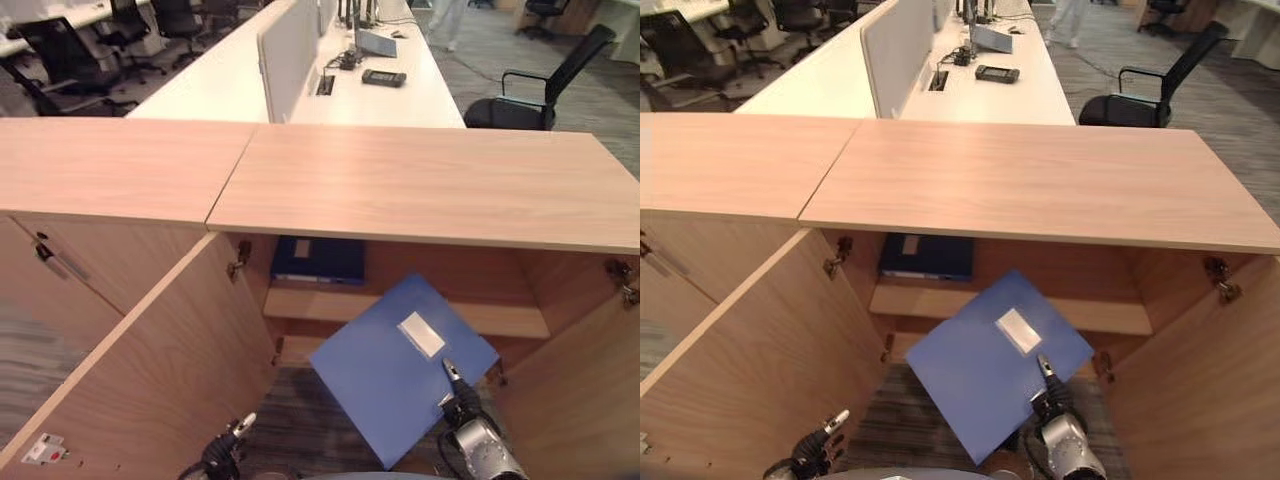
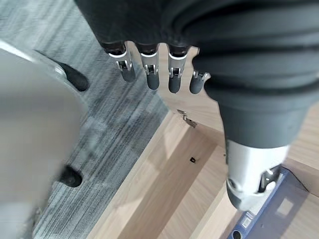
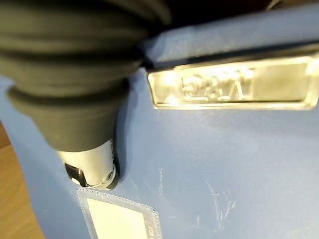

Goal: Put the empty folder in the office cabinet

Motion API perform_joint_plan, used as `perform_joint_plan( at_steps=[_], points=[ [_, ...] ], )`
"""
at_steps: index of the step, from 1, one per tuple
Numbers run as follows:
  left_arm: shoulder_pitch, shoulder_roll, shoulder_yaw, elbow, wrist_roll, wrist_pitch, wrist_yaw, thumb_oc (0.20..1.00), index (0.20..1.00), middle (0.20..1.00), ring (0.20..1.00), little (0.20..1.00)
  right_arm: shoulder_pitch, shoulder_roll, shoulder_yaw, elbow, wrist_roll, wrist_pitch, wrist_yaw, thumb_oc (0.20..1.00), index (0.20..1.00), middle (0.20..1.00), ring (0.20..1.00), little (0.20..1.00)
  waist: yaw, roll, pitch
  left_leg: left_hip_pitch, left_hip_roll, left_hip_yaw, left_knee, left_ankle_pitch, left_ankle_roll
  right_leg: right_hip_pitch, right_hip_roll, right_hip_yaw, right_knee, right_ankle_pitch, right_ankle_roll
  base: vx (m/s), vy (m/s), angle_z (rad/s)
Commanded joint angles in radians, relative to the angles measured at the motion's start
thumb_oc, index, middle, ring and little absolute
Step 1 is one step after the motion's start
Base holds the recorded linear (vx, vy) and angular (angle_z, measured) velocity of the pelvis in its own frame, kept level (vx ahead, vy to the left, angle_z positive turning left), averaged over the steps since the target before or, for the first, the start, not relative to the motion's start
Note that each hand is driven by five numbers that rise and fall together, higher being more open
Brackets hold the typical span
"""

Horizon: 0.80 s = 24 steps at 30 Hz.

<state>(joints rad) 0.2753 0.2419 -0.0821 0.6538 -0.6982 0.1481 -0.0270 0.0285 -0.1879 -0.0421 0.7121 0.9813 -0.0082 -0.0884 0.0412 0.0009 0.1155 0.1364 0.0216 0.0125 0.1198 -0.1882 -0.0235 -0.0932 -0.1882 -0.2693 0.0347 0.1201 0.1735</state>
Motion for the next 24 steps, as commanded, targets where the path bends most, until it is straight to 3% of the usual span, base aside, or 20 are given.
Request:
perform_joint_plan(
  at_steps=[1, 2, 6, 7, 8, 10, 12, 13, 15, 17, 18, 19, 20, 22, 24],
  points=[
    [-0.005, 0.039, 0.016, -0.038, 0.008, -0.033, 0.003, 1.000, 1.000, 1.000, 1.000, 1.000, -0.071, 0.014, 0.007, -0.054, 0.013, -0.041, 0.030, 0.200, 0.200, 0.200, 0.200, 0.200, 0.011, -0.018, -0.012, 0.107, -0.077, -0.037, -0.119, -0.017, 0.076, -0.072, -0.036, -0.004, -0.085, 0.177, 0.055, 0.37, -0.321, 0.10],
    [-0.010, 0.029, 0.011, -0.013, -0.002, -0.042, 0.011, 1.000, 1.000, 1.000, 1.000, 1.000, -0.063, 0.007, 0.014, -0.044, 0.005, -0.037, 0.033, 0.200, 0.200, 0.200, 0.200, 0.200, 0.003, -0.021, -0.034, 0.136, -0.036, -0.044, -0.140, -0.026, 0.048, -0.059, -0.028, -0.005, -0.079, 0.144, 0.036, 0.27, -0.235, 0.12],
    [-0.015, 0.027, 0.003, -0.015, -0.020, -0.045, 0.018, 1.000, 1.000, 1.000, 1.000, 1.000, -0.060, -0.007, 0.008, -0.033, 0.004, -0.035, 0.034, 0.200, 0.200, 0.200, 0.200, 0.200, -0.010, -0.009, -0.042, 0.149, 0.012, -0.057, -0.154, -0.023, 0.027, -0.079, -0.022, -0.010, -0.017, 0.096, 0.022, 0.21, -0.235, 0.10],
    [-0.028, 0.024, -0.022, -0.012, -0.034, -0.051, 0.023, 1.000, 1.000, 1.000, 1.000, 1.000, -0.055, -0.020, 0.008, -0.039, 0.005, -0.041, 0.030, 0.200, 0.200, 0.200, 0.200, 0.200, -0.022, 0.005, -0.040, 0.146, 0.048, -0.071, -0.156, -0.007, 0.012, -0.091, -0.018, -0.013, 0.045, 0.048, 0.004, 0.13, -0.182, 0.24],
    [-0.028, 0.024, -0.022, -0.012, -0.034, -0.051, 0.023, 1.000, 1.000, 1.000, 1.000, 1.000, -0.054, -0.021, 0.007, -0.039, 0.005, -0.040, 0.030, 0.200, 0.200, 0.200, 0.200, 0.200, -0.024, 0.006, -0.041, 0.145, 0.049, -0.073, -0.157, -0.006, 0.011, -0.093, -0.019, -0.015, 0.050, 0.044, 0.004, 0.20, -0.329, 0.39],
    [-0.055, 0.023, -0.052, -0.013, -0.044, -0.054, 0.031, 1.000, 1.000, 1.000, 1.000, 1.000, -0.043, -0.051, -0.018, -0.032, 0.009, -0.052, 0.026, 0.200, 0.200, 0.200, 0.200, 0.200, -0.037, 0.024, -0.030, 0.125, 0.099, -0.096, -0.143, 0.019, -0.024, -0.095, -0.018, -0.035, 0.128, -0.032, -0.024, 0.14, -0.291, 0.30],
    [-0.058, 0.021, -0.058, -0.024, -0.050, -0.054, 0.030, 1.000, 1.000, 1.000, 1.000, 1.000, -0.042, -0.060, -0.025, -0.030, 0.010, -0.052, 0.022, 0.200, 0.200, 0.200, 0.200, 0.200, -0.041, 0.023, -0.028, 0.105, 0.107, -0.110, -0.118, 0.035, -0.035, -0.091, -0.026, -0.052, 0.140, -0.048, -0.033, 0.11, -0.193, 0.81],
    [-0.065, 0.015, -0.093, -0.052, -0.059, -0.050, 0.030, 1.000, 1.000, 1.000, 1.000, 1.000, -0.043, -0.082, -0.044, -0.013, 0.018, -0.058, 0.012, 0.200, 0.200, 0.200, 0.200, 0.200, -0.039, 0.033, -0.014, 0.069, 0.139, -0.105, -0.079, 0.100, -0.056, -0.058, -0.038, -0.096, 0.161, -0.101, -0.050, 0.08, -0.125, 1.08],
    [-0.074, 0.012, -0.105, -0.058, -0.059, -0.047, 0.030, 1.000, 1.000, 1.000, 1.000, 1.000, -0.046, -0.092, -0.048, -0.011, 0.019, -0.059, 0.007, 0.200, 0.200, 0.200, 0.200, 0.200, -0.039, 0.031, -0.007, 0.026, 0.139, -0.103, -0.086, 0.113, -0.054, -0.040, -0.048, -0.107, 0.153, -0.117, -0.050, 0.06, -0.084, 0.73],
    [-0.085, 0.012, -0.124, -0.072, -0.048, -0.039, 0.030, 1.000, 1.000, 1.000, 1.000, 1.000, -0.056, -0.109, -0.055, -0.015, 0.013, -0.057, 0.000, 0.200, 0.200, 0.200, 0.200, 0.200, -0.033, 0.033, 0.008, -0.106, 0.119, -0.081, -0.100, 0.182, -0.048, 0.001, -0.056, -0.115, 0.134, -0.128, -0.048, 0.03, -0.009, 0.45],
    [-0.086, 0.012, -0.124, -0.072, -0.048, -0.039, 0.030, 1.000, 1.000, 1.000, 1.000, 1.000, -0.056, -0.109, -0.055, -0.015, 0.013, -0.056, -0.001, 0.200, 0.200, 0.200, 0.200, 0.200, -0.033, 0.033, 0.007, -0.108, 0.119, -0.081, -0.099, 0.182, -0.048, -0.001, -0.057, -0.115, 0.135, -0.128, -0.048, 0.09, 0.000, 0.49],
    [-0.080, 0.018, -0.127, -0.083, -0.040, -0.032, 0.027, 1.000, 1.000, 1.000, 1.000, 1.000, -0.061, -0.118, -0.063, -0.023, -0.007, -0.068, -0.011, 0.200, 0.200, 0.200, 0.200, 0.200, -0.022, 0.039, 0.027, -0.197, 0.104, -0.026, -0.122, 0.226, -0.050, 0.030, -0.048, -0.105, 0.128, -0.134, -0.044, 0.07, 0.034, 0.33],
    [-0.076, 0.020, -0.120, -0.077, -0.036, -0.036, 0.023, 1.000, 1.000, 1.000, 1.000, 1.000, -0.073, -0.113, -0.058, -0.011, -0.012, -0.051, -0.003, 0.200, 0.200, 0.200, 0.200, 0.200, -0.002, 0.045, 0.029, -0.173, 0.100, -0.007, -0.150, 0.225, -0.047, 0.011, -0.042, -0.077, 0.152, -0.130, -0.053, 0.12, 0.044, 0.09],
    [-0.067, 0.019, -0.119, -0.084, -0.033, -0.035, 0.021, 1.000, 1.000, 1.000, 1.000, 1.000, -0.084, -0.101, -0.049, -0.007, -0.001, -0.057, 0.007, 0.200, 0.200, 0.200, 0.200, 0.200, 0.005, 0.053, 0.026, -0.172, 0.087, -0.032, -0.129, 0.202, -0.038, 0.015, -0.033, -0.044, 0.152, -0.126, -0.052, 0.11, 0.053, -0.62],
    [-0.058, 0.018, -0.126, -0.086, -0.024, -0.031, 0.016, 1.000, 1.000, 1.000, 1.000, 1.000, -0.084, -0.091, -0.045, -0.012, -0.002, -0.054, 0.002, 0.200, 0.200, 0.200, 0.200, 0.200, 0.002, 0.052, 0.020, -0.165, 0.081, -0.015, -0.126, 0.203, -0.034, 0.024, -0.033, -0.033, 0.126, -0.117, -0.052, 0.11, 0.058, -0.92]
  ],
)
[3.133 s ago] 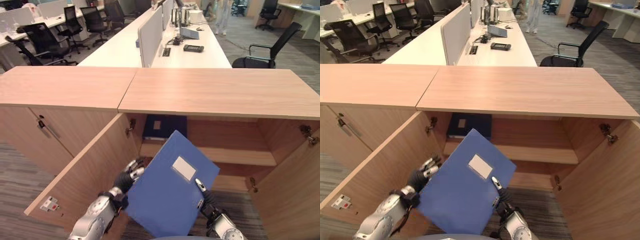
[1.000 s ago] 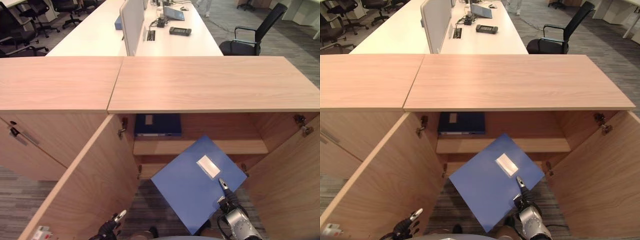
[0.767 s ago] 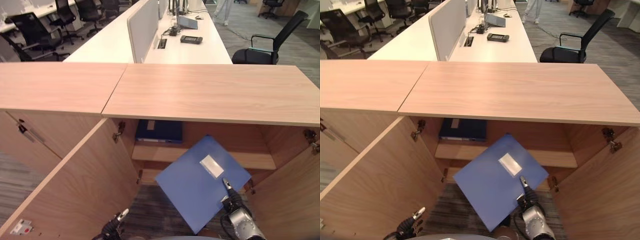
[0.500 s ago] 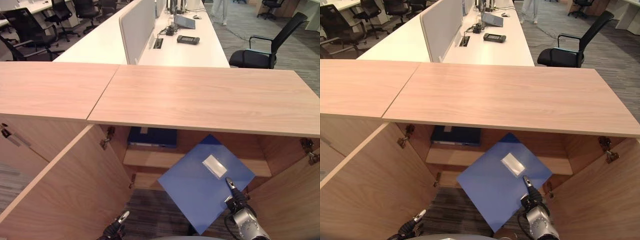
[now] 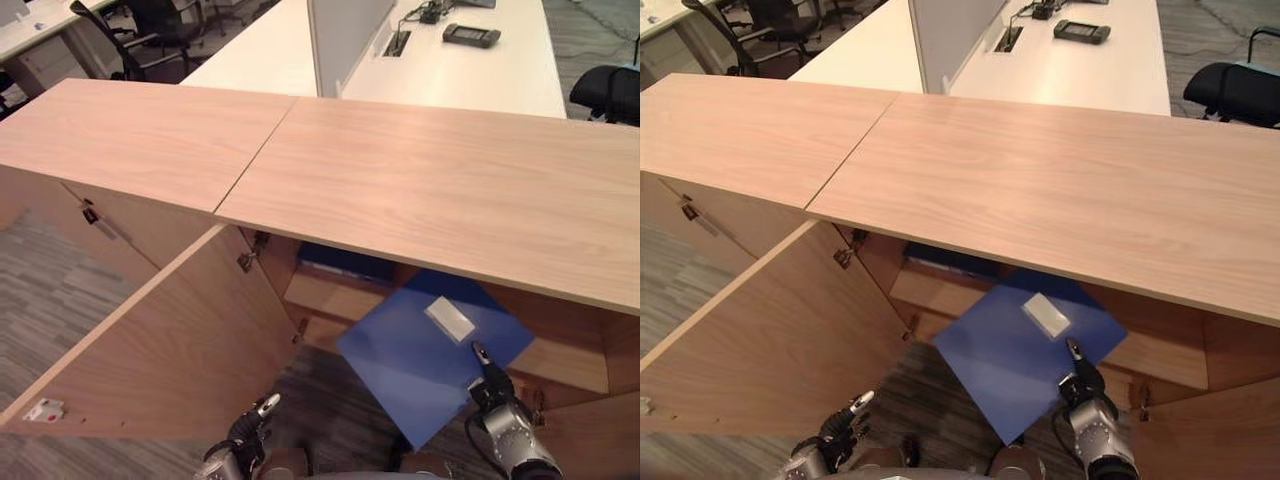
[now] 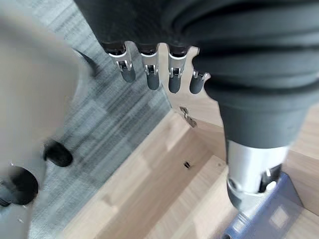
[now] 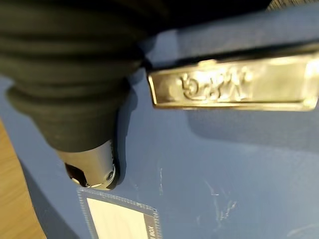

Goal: Put the empty folder in the office cabinet

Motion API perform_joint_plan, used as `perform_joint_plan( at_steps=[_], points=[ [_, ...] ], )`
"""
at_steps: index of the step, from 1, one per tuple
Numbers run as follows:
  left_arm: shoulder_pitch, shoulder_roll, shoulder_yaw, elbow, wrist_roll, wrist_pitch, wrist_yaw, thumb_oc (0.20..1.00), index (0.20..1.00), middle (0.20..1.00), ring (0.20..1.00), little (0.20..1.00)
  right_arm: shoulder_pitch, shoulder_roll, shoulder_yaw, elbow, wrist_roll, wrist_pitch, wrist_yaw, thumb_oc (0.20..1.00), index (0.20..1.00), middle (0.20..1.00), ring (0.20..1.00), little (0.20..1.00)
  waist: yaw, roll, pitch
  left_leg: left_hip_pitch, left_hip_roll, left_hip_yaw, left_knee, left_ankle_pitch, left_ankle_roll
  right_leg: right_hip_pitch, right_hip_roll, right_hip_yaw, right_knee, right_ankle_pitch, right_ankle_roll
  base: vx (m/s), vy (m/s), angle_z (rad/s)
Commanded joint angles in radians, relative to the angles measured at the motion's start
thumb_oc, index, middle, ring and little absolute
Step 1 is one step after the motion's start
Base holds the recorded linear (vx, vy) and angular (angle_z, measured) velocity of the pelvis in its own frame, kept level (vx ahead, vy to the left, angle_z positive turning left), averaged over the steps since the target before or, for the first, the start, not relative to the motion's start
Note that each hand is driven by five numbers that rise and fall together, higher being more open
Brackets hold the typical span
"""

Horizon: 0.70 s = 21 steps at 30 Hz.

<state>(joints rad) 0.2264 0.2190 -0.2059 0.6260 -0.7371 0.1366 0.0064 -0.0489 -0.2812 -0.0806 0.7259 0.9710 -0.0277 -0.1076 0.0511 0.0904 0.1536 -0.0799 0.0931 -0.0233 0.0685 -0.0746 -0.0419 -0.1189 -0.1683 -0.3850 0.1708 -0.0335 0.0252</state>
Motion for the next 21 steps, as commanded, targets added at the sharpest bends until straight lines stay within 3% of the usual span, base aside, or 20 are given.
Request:
perform_joint_plan(
  at_steps=[1, 14, 21],
  points=[
    [-0.002, 0.045, 0.000, -0.063, 0.018, -0.019, -0.021, 1.000, 1.000, 1.000, 1.000, 1.000, -0.008, 0.005, -0.006, -0.029, 0.009, -0.034, 0.022, 0.200, 0.200, 0.200, 0.200, 0.200, -0.011, -0.036, -0.018, 0.061, 0.007, 0.028, -0.077, 0.087, -0.015, 0.052, -0.053, 0.091, -0.022, 0.039, 0.097, 0.08, 0.046, -0.70],
    [0.022, 0.049, 0.008, -0.080, 0.026, -0.011, -0.016, 1.000, 1.000, 1.000, 1.000, 1.000, -0.031, 0.020, -0.035, -0.150, -0.002, -0.082, -0.035, 0.200, 0.200, 0.200, 0.200, 0.200, -0.019, -0.040, 0.000, 0.171, 0.006, 0.072, -0.138, 0.036, 0.006, 0.058, -0.053, 0.129, -0.070, 0.059, 0.121, 0.05, 0.024, -0.16],
    [-0.052, 0.094, -0.063, -0.123, -0.022, -0.043, 0.019, 1.000, 1.000, 1.000, 1.000, 1.000, -0.246, 0.000, -0.052, -0.301, 0.023, -0.193, -0.139, 0.200, 0.200, 0.200, 0.200, 0.200, -0.026, -0.022, 0.155, -0.049, -0.015, 0.078, 0.064, -0.012, 0.029, -0.166, -0.107, 0.167, 0.089, 0.062, 0.121, -0.22, 0.038, -0.08]
  ],
)
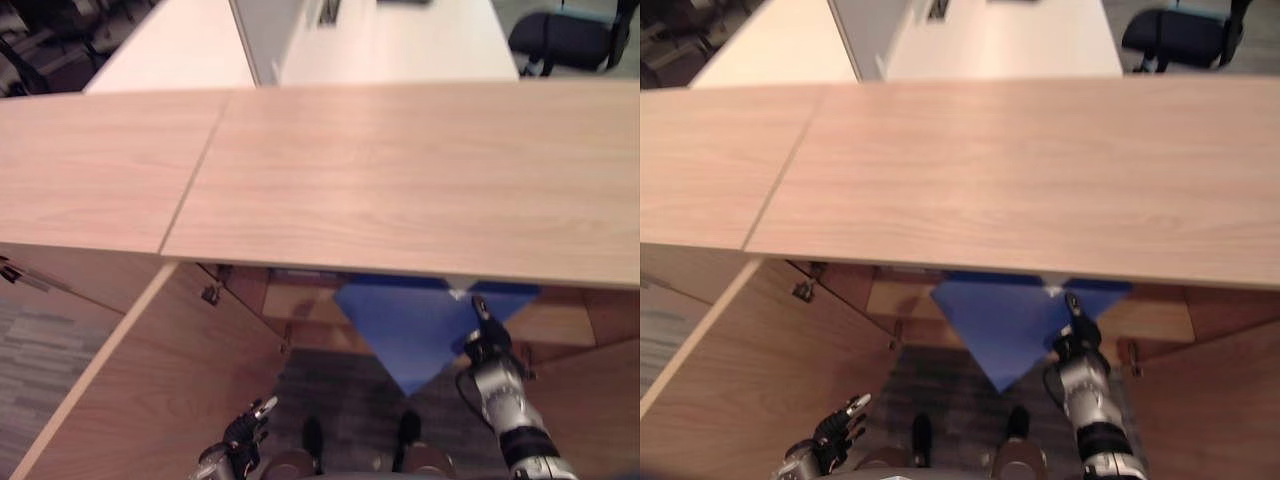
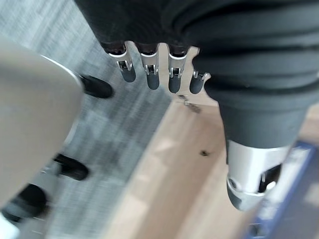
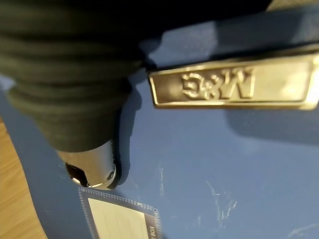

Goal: Put the empty folder in the office cabinet

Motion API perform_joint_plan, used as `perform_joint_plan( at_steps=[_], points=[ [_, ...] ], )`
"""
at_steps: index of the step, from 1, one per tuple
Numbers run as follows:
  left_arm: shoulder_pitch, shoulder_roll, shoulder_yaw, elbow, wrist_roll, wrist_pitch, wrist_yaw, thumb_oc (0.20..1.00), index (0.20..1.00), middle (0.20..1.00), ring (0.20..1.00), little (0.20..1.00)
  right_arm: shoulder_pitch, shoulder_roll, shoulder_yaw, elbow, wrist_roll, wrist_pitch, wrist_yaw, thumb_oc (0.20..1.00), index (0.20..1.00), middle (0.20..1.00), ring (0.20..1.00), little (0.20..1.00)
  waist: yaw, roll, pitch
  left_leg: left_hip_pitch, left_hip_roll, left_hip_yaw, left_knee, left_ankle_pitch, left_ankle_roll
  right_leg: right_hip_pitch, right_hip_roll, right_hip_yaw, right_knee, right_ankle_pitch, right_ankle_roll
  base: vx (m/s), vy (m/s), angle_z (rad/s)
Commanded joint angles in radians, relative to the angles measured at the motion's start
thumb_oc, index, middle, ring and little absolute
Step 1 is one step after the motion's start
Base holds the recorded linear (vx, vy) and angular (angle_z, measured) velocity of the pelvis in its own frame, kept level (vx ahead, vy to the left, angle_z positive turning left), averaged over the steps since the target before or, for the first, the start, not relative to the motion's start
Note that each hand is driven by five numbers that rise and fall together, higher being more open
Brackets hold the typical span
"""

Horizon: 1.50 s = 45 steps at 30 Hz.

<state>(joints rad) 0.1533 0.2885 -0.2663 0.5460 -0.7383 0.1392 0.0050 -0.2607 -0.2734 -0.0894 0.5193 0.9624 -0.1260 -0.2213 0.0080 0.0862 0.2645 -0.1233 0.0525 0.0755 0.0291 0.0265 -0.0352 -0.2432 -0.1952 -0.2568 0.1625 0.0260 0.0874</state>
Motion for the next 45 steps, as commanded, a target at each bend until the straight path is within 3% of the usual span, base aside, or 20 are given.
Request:
perform_joint_plan(
  at_steps=[1, 4, 5, 6, 8, 13, 16, 18, 25, 32, 37, 40, 45],
  points=[
    [0.010, 0.028, -0.009, -0.048, -0.029, -0.049, 0.024, 1.000, 1.000, 1.000, 1.000, 1.000, -0.060, -0.010, -0.046, -0.098, 0.036, -0.106, -0.037, 0.200, 0.200, 0.200, 0.200, 0.200, 0.019, -0.016, 0.052, -0.051, 0.019, -0.022, 0.142, -0.122, 0.022, -0.073, -0.087, 0.043, 0.118, 0.000, 0.057, -0.22, 0.024, 0.06],
    [-0.021, 0.040, -0.035, -0.065, -0.050, -0.061, 0.038, 1.000, 1.000, 1.000, 1.000, 1.000, -0.149, -0.029, -0.056, -0.120, 0.038, -0.150, -0.085, 0.200, 0.200, 0.200, 0.200, 0.200, 0.026, -0.008, 0.083, -0.194, -0.003, -0.036, 0.273, -0.153, 0.027, -0.155, -0.113, 0.048, 0.181, -0.012, 0.049, -0.14, 0.006, 0.10],
    [-0.023, 0.048, -0.044, -0.087, -0.053, -0.066, 0.038, 1.000, 1.000, 1.000, 1.000, 1.000, -0.172, -0.036, -0.066, -0.130, 0.036, -0.163, -0.098, 0.200, 0.200, 0.200, 0.200, 0.200, 0.028, 0.001, 0.081, -0.223, -0.007, -0.050, 0.309, -0.190, 0.026, -0.177, -0.116, 0.059, 0.213, -0.043, 0.057, -0.10, 0.007, 0.21],
    [-0.023, 0.055, -0.054, -0.110, -0.057, -0.065, 0.042, 1.000, 1.000, 1.000, 1.000, 1.000, -0.191, -0.044, -0.071, -0.144, 0.030, -0.171, -0.111, 0.200, 0.200, 0.200, 0.200, 0.200, 0.027, 0.001, 0.084, -0.280, -0.017, -0.044, 0.355, -0.182, 0.033, -0.215, -0.130, 0.056, 0.233, -0.031, 0.045, 0.00, 0.018, 0.24],
    [-0.025, 0.071, -0.072, -0.144, -0.052, -0.064, 0.038, 1.000, 1.000, 1.000, 1.000, 1.000, -0.221, -0.053, -0.080, -0.169, 0.031, -0.191, -0.123, 0.200, 0.200, 0.200, 0.200, 0.200, 0.031, 0.014, 0.084, -0.337, -0.019, -0.059, 0.430, -0.231, 0.035, -0.258, -0.140, 0.069, 0.299, -0.077, 0.051, -0.01, 0.029, 0.18],
    [-0.022, 0.117, -0.104, -0.277, -0.054, -0.073, 0.031, 1.000, 1.000, 1.000, 1.000, 1.000, -0.275, -0.080, -0.090, -0.230, 0.019, -0.231, -0.140, 0.200, 0.200, 0.200, 0.200, 0.200, 0.034, 0.033, 0.086, -0.498, -0.027, -0.058, 0.592, -0.287, 0.048, -0.405, -0.164, 0.104, 0.427, -0.124, 0.039, -0.03, 0.027, 0.03],
    [-0.023, 0.135, -0.118, -0.321, -0.050, -0.071, 0.029, 1.000, 1.000, 1.000, 1.000, 1.000, -0.282, -0.084, -0.089, -0.254, 0.010, -0.235, -0.149, 0.200, 0.200, 0.200, 0.200, 0.200, 0.039, 0.035, 0.075, -0.570, -0.027, -0.055, 0.656, -0.309, 0.052, -0.473, -0.172, 0.120, 0.477, -0.143, 0.034, -0.01, 0.042, -0.13],
    [-0.026, 0.169, -0.137, -0.402, -0.027, -0.074, 0.025, 1.000, 1.000, 1.000, 1.000, 1.000, -0.289, -0.091, -0.095, -0.284, -0.001, -0.242, -0.156, 0.200, 0.200, 0.200, 0.200, 0.200, 0.042, 0.041, 0.066, -0.679, -0.030, -0.050, 0.746, -0.338, 0.061, -0.586, -0.185, 0.148, 0.559, -0.169, 0.028, 0.01, 0.063, -0.09],
    [-0.020, 0.210, -0.142, -0.480, -0.002, -0.073, 0.033, 1.000, 1.000, 1.000, 1.000, 1.000, -0.304, -0.111, -0.138, -0.294, 0.003, -0.273, -0.185, 0.200, 0.200, 0.200, 0.200, 0.200, 0.049, 0.041, 0.043, -0.828, -0.040, -0.065, 0.897, -0.393, 0.073, -0.727, -0.217, 0.192, 0.698, -0.229, 0.011, 0.03, 0.004, -0.02],
    [-0.009, 0.256, -0.133, -0.513, 0.017, -0.073, 0.042, 1.000, 1.000, 1.000, 1.000, 1.000, -0.474, -0.347, -0.101, -0.012, 0.008, -0.197, -0.184, 0.200, 0.200, 0.200, 0.200, 0.200, 0.081, 0.036, 0.013, -0.935, -0.049, -0.091, 1.001, -0.422, 0.077, -0.838, -0.244, 0.230, 0.817, -0.277, -0.011, 0.02, -0.021, 0.12],
    [-0.003, 0.281, -0.147, -0.514, 0.008, -0.071, 0.053, 1.000, 1.000, 1.000, 1.000, 1.000, -0.615, -0.454, -0.028, 0.181, 0.010, -0.142, -0.187, 0.200, 0.200, 0.200, 0.200, 0.200, 0.102, 0.031, 0.001, -0.977, -0.051, -0.093, 1.026, -0.427, 0.074, -0.881, -0.248, 0.242, 0.851, -0.287, -0.021, -0.01, -0.018, 0.04],
    [-0.006, 0.283, -0.157, -0.513, 0.007, -0.070, 0.058, 1.000, 1.000, 1.000, 1.000, 1.000, -0.686, -0.472, -0.010, 0.292, 0.045, -0.120, -0.181, 0.200, 0.200, 0.200, 0.200, 0.200, 0.107, 0.035, -0.001, -1.006, -0.052, -0.094, 1.043, -0.428, 0.075, -0.908, -0.249, 0.245, 0.866, -0.288, -0.024, -0.01, -0.006, 0.03],
    [-0.016, 0.279, -0.168, -0.506, 0.002, -0.068, 0.073, 1.000, 1.000, 1.000, 1.000, 1.000, -0.726, -0.460, -0.038, 0.355, 0.141, -0.155, -0.183, 0.200, 0.200, 0.200, 0.200, 0.200, 0.115, 0.040, -0.013, -1.025, -0.060, -0.100, 1.042, -0.425, 0.075, -0.921, -0.253, 0.242, 0.870, -0.289, -0.022, 0.00, -0.002, 0.03]
  ],
)
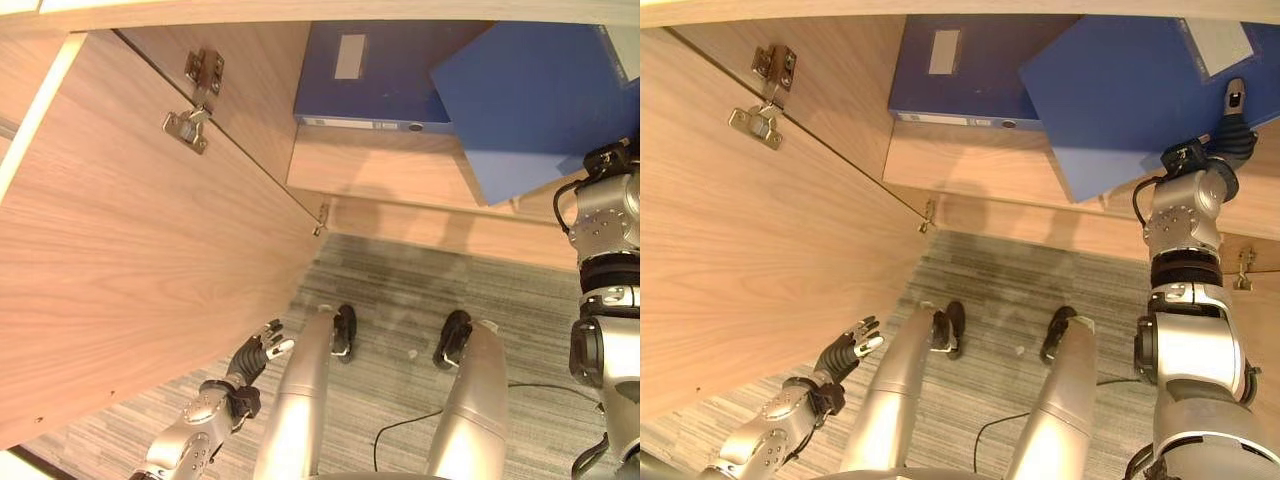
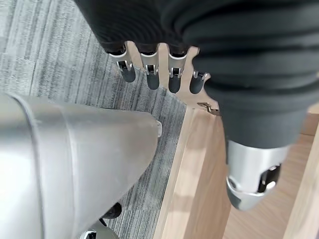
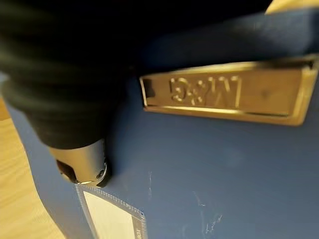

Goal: Put the empty folder in the office cabinet

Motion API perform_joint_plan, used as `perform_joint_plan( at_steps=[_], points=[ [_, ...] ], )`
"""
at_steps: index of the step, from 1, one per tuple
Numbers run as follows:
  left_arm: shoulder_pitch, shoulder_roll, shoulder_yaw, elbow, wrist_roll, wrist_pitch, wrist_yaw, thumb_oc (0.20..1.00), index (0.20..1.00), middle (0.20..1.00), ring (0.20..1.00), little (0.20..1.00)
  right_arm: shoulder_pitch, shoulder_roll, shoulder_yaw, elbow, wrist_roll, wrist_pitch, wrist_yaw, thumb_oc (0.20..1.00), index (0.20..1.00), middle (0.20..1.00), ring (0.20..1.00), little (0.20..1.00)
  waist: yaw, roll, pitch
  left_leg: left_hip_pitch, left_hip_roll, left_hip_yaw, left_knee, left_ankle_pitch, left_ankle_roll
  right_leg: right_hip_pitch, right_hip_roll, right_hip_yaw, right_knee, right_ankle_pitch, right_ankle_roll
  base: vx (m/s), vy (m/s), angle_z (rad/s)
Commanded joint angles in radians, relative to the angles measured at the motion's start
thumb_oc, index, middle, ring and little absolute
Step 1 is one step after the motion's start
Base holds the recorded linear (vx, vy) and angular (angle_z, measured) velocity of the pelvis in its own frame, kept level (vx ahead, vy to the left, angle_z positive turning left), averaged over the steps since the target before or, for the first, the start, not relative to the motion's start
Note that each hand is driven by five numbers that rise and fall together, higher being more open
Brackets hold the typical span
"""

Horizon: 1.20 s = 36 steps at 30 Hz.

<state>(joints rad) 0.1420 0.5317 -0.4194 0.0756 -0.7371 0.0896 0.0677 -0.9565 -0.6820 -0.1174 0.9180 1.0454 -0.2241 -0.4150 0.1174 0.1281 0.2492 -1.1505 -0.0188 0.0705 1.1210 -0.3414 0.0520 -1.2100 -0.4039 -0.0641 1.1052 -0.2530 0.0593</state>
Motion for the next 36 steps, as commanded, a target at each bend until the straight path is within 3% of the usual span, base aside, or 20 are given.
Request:
perform_joint_plan(
  at_steps=[1, 6, 14, 21, 36],
  points=[
    [-0.005, 0.034, -0.016, -0.035, 0.000, -0.019, 0.012, 1.000, 1.000, 1.000, 1.000, 1.000, -0.031, -0.047, -0.024, -0.040, 0.079, -0.069, 0.005, 0.200, 0.200, 0.200, 0.200, 0.200, 0.006, -0.001, 0.000, 0.002, 0.011, -0.095, -0.052, -0.057, -0.012, 0.045, -0.044, 0.048, -0.073, -0.010, 0.007, 0.00, 0.000, 0.00],
    [-0.010, 0.022, -0.012, -0.008, 0.001, -0.018, 0.028, 1.000, 1.000, 1.000, 1.000, 1.000, 0.011, -0.003, -0.077, -0.074, 0.118, -0.126, -0.033, 0.200, 0.200, 0.200, 0.200, 0.200, 0.007, -0.001, -0.006, -0.006, 0.004, -0.094, -0.064, -0.054, -0.011, 0.041, -0.047, 0.047, -0.082, -0.008, 0.012, 0.00, -0.012, 0.06],
    [-0.007, 0.017, -0.023, -0.003, -0.004, -0.018, 0.034, 1.000, 1.000, 1.000, 1.000, 1.000, 0.004, 0.025, -0.072, -0.086, 0.125, -0.136, -0.033, 0.200, 0.200, 0.200, 0.200, 0.200, 0.012, 0.001, 0.001, -0.006, 0.006, -0.092, -0.067, -0.050, -0.009, 0.042, -0.049, 0.044, -0.086, 0.001, 0.015, 0.00, -0.003, 0.01],
    [-0.036, 0.018, -0.050, 0.001, -0.016, -0.015, 0.057, 1.000, 1.000, 1.000, 1.000, 1.000, 0.023, 0.100, -0.130, -0.041, 0.183, -0.158, -0.072, 0.200, 0.200, 0.200, 0.200, 0.200, 0.004, 0.014, 0.019, 0.000, 0.007, -0.083, -0.057, -0.058, 0.001, 0.052, -0.054, 0.038, -0.094, 0.010, 0.021, -0.01, 0.045, 0.00],
    [-0.010, 0.042, -0.027, 0.001, -0.004, -0.008, 0.055, 1.000, 1.000, 1.000, 1.000, 1.000, 0.087, 0.046, -0.222, 0.049, 0.237, -0.154, -0.092, 0.200, 0.200, 0.200, 0.200, 0.200, -0.009, 0.022, 0.006, -0.059, 0.012, -0.062, -0.015, -0.074, 0.013, -0.020, -0.059, 0.078, -0.076, 0.031, 0.023, -0.01, 0.021, -0.01]
  ],
)
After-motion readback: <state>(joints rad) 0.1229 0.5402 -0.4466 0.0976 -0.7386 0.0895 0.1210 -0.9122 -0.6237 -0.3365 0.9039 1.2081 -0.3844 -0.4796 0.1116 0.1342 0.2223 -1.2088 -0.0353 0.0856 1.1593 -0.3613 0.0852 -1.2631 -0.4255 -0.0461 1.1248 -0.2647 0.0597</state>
